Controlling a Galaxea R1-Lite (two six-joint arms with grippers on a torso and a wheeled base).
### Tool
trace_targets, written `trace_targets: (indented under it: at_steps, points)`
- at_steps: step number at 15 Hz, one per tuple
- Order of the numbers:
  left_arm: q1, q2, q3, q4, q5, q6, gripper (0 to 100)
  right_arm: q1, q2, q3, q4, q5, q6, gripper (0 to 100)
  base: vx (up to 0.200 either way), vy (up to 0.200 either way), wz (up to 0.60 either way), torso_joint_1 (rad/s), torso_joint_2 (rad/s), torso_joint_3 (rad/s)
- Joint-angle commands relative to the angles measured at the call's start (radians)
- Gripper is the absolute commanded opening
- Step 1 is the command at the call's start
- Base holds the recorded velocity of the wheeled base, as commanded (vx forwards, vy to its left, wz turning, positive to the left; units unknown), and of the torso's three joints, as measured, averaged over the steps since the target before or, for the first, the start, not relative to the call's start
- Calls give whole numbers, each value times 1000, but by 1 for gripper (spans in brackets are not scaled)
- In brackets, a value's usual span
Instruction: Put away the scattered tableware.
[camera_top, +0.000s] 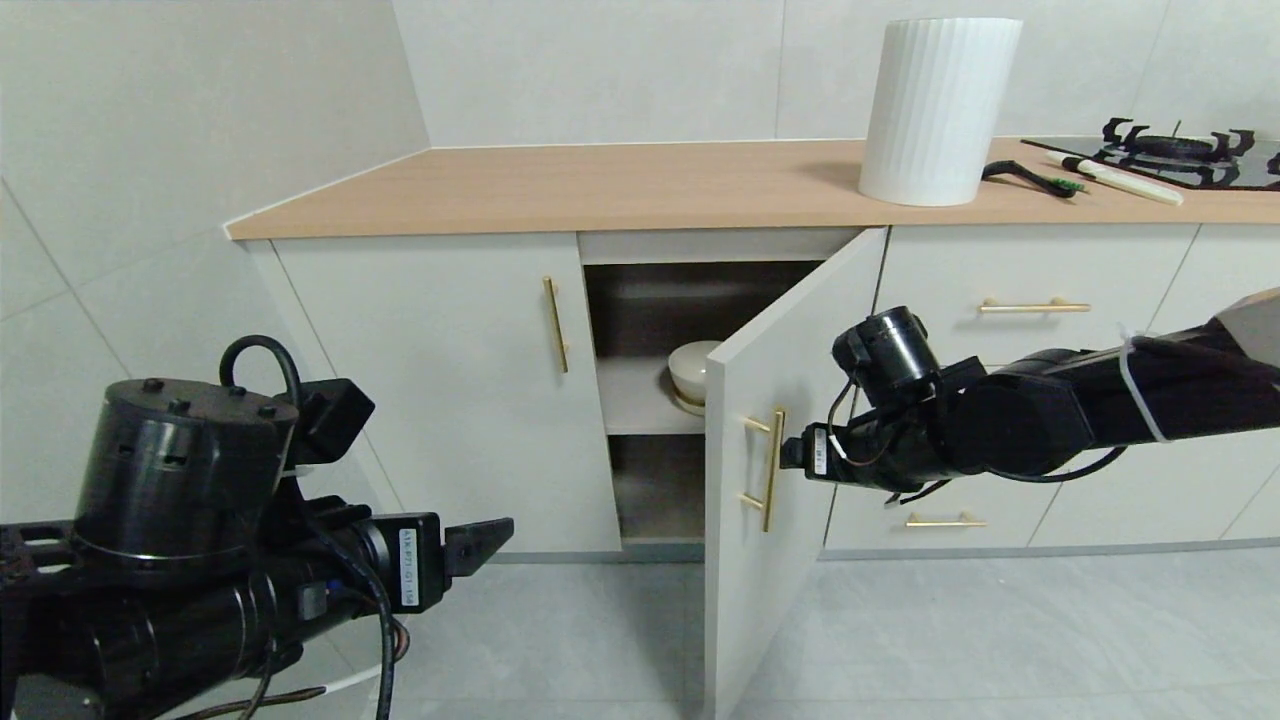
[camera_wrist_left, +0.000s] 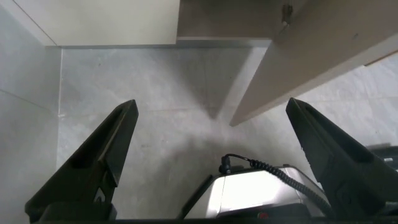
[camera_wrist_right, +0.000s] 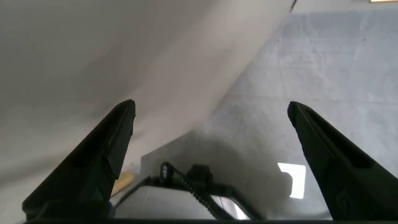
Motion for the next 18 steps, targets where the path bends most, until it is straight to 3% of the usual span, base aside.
trace_targets:
  at_steps: [1, 8, 14, 18]
  points:
    - [0, 8, 0, 0, 1, 0, 100, 1, 39, 5, -44, -2, 4, 100, 0, 0, 0, 0, 0, 0]
    - [0, 8, 0, 0, 17, 0, 100, -1, 60, -1, -127, -6, 48, 100, 0, 0, 0, 0, 0, 0]
    - [0, 14, -2, 0, 17, -2, 100, 1, 70, -1, -182, -5, 104, 100, 200, 0, 0, 0, 2, 6]
    - [0, 15, -2, 0, 17, -2, 100, 1, 71, -9, -203, -3, 139, 100, 0, 0, 0, 0, 0, 0]
